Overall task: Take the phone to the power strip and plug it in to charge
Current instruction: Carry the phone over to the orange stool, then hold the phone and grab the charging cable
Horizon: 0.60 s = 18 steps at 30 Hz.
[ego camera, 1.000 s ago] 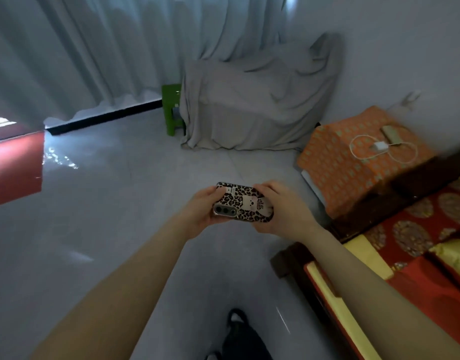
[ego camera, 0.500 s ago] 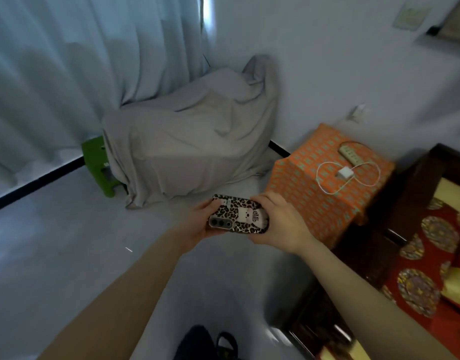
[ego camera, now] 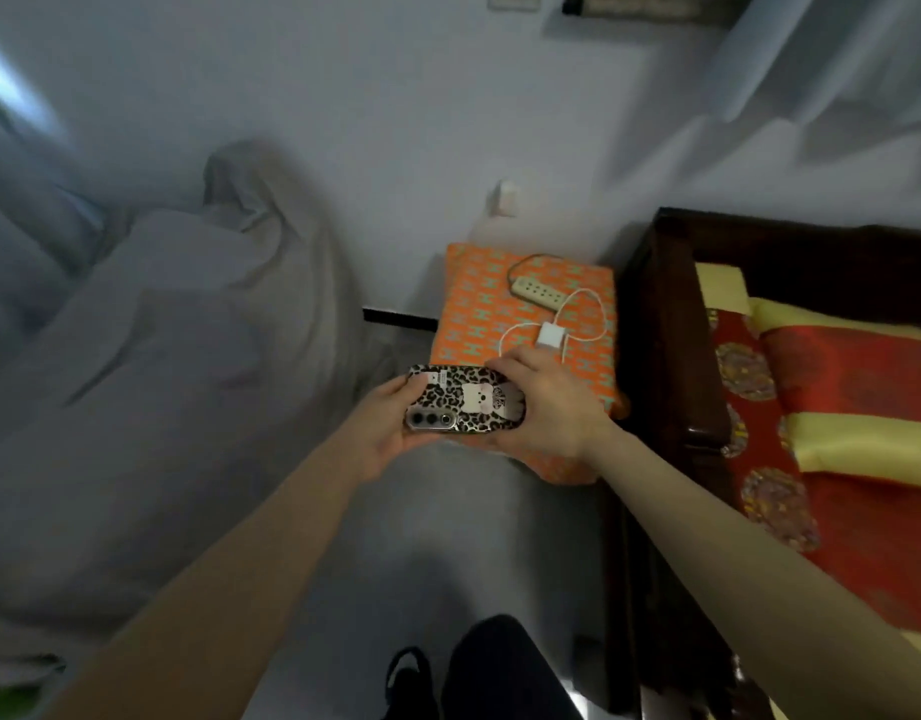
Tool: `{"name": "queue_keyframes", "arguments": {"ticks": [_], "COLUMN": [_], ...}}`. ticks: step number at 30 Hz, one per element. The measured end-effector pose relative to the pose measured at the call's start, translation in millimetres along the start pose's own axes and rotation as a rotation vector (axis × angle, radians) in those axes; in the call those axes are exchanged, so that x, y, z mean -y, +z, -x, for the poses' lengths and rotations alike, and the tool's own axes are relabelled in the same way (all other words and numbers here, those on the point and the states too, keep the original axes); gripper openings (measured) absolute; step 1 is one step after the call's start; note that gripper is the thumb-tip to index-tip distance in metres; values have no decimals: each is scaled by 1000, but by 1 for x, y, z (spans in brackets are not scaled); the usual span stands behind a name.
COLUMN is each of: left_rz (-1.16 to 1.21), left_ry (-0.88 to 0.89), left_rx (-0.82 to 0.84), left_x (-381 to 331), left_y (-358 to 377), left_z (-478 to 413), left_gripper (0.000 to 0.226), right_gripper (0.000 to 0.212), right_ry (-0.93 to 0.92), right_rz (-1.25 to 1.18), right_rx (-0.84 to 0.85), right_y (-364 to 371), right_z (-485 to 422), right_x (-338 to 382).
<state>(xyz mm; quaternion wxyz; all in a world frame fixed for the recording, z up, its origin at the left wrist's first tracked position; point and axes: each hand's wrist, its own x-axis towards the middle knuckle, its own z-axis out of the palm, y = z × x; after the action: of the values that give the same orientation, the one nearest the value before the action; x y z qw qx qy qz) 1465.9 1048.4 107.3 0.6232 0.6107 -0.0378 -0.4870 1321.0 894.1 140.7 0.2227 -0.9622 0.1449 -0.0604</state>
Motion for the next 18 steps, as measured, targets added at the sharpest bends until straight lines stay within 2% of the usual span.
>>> {"name": "queue_keyframes", "arguments": {"ticks": [3, 8, 18], "left_rz": [-32, -20, 7], "left_ry": [-41, -63, -116], "left_rx": [79, 89, 131], "left_x": [-31, -77, -150], "left_y": [25, 60, 87], "left_z": [-57, -154, -318], "left_gripper": [29, 40, 36], "right_gripper": [93, 89, 87], "right_ry": [96, 140, 173], "right_rz": [22, 75, 93], "right_rx": [-34, -23, 12], "right_y": [-15, -37, -63], "right_z": [-33, -108, -251], "right_x": [-36, -108, -208]}}
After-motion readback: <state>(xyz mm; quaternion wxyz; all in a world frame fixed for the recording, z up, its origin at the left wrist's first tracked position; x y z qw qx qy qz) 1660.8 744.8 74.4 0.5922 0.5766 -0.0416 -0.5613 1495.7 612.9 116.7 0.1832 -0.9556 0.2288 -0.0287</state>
